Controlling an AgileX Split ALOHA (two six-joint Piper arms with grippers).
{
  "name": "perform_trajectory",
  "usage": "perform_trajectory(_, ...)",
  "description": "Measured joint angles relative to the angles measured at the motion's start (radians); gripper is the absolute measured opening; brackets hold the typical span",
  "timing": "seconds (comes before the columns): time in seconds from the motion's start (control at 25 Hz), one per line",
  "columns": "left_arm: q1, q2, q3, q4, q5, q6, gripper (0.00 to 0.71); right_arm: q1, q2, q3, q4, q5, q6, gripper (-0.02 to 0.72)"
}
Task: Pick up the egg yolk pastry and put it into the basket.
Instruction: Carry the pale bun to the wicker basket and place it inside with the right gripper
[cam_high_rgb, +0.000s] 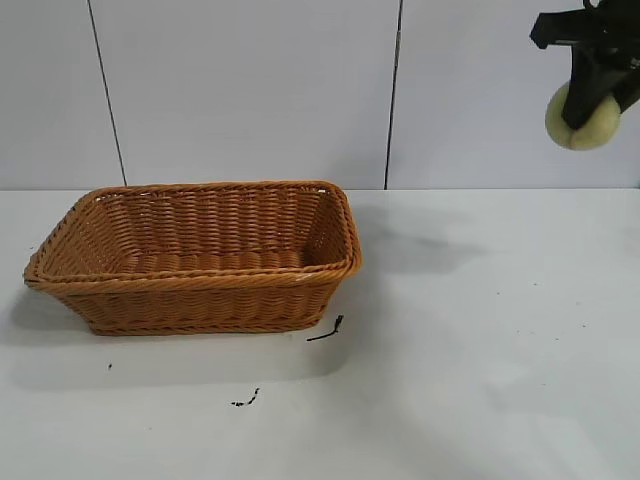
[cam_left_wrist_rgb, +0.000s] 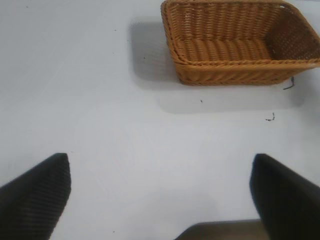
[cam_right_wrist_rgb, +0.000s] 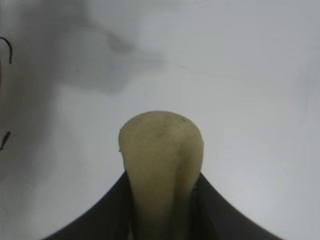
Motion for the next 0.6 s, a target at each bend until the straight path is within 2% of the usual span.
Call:
perform_trajectory(0.28, 0.0, 0.0, 0.0, 0.0, 0.0, 0.0, 0.695, 0.139, 0.025, -0.111, 0.001, 0.018, 0.002, 0.172)
perform_trajectory(0.6, 0.0, 0.0, 0.0, 0.0, 0.0, 0.0, 0.695, 0.369, 0.172, -0.289, 0.001, 0.05, 0.027, 0.172)
